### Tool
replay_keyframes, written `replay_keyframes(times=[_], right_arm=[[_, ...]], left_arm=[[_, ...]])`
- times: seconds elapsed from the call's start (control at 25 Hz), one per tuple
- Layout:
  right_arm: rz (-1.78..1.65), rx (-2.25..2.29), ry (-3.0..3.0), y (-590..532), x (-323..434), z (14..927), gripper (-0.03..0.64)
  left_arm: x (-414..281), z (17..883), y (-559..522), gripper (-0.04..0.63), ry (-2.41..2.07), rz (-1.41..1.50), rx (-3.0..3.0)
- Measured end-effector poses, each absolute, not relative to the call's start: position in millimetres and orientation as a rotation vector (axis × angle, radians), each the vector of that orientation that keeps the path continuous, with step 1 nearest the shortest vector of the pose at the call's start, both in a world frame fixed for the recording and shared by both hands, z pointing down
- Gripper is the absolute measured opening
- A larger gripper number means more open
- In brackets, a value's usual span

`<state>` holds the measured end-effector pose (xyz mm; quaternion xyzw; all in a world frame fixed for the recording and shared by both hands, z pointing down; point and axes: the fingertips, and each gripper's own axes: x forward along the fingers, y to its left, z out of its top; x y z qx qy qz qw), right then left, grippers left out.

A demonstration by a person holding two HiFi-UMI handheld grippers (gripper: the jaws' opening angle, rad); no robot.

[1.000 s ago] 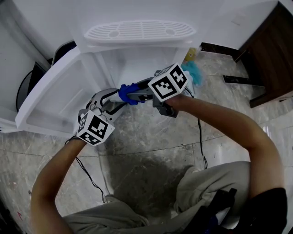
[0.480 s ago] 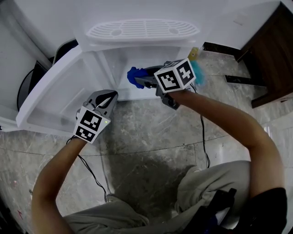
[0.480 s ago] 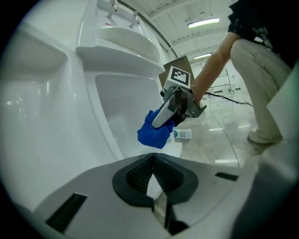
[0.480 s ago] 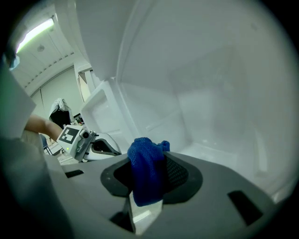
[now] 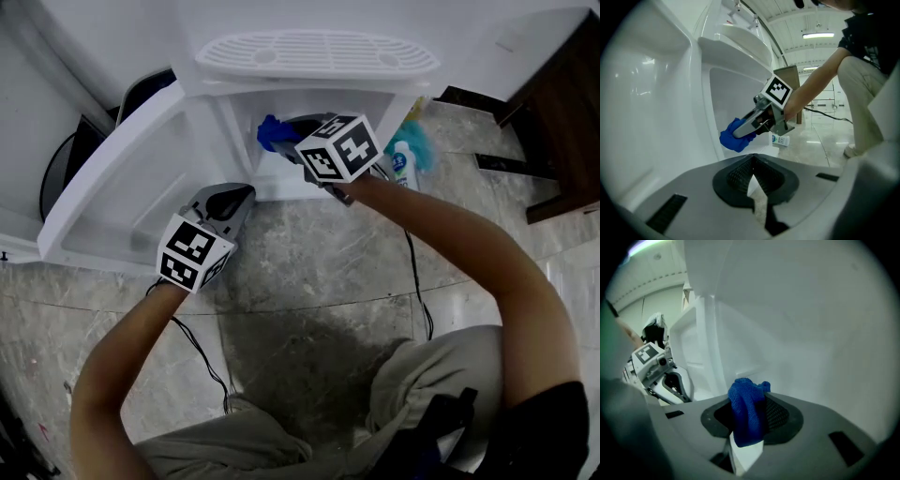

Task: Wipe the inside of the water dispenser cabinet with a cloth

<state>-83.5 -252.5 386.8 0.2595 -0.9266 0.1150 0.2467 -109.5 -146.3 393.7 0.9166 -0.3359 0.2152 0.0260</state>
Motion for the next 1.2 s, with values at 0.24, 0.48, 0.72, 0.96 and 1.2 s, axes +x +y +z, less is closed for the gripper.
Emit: replay_keyframes(times=[0.24, 0.48, 0.72, 0.96, 1.2], right_arm=[[0.073, 0.738, -2.415, -283.5, -108.0, 418.3, 0.112], [0.016, 0.756, -2.305, -305.1, -110.8, 453.9, 0.112], [-0.026, 0.733, -2.249, -316.7, -118.3, 475.3, 0.112], [-0.147, 0.735, -2.174, -345.7, -118.6, 476.4, 0.112], [-0.145, 0.732, -2.181, -338.4, -118.8, 475.8, 0.112]], left_arm=[[-120.6, 406.4, -135.1, 0.008, -1.003, 0.642, 2.799], [-134.2, 414.4, -123.5, 0.008, -0.982, 0.615, 2.754], [-138.8, 417.8, -124.2, 0.008, -0.993, 0.588, 2.731], [-136.1, 410.9, -129.6, 0.008, -1.011, 0.565, 2.741], [-132.1, 411.8, -129.4, 0.008, -0.999, 0.567, 2.743]])
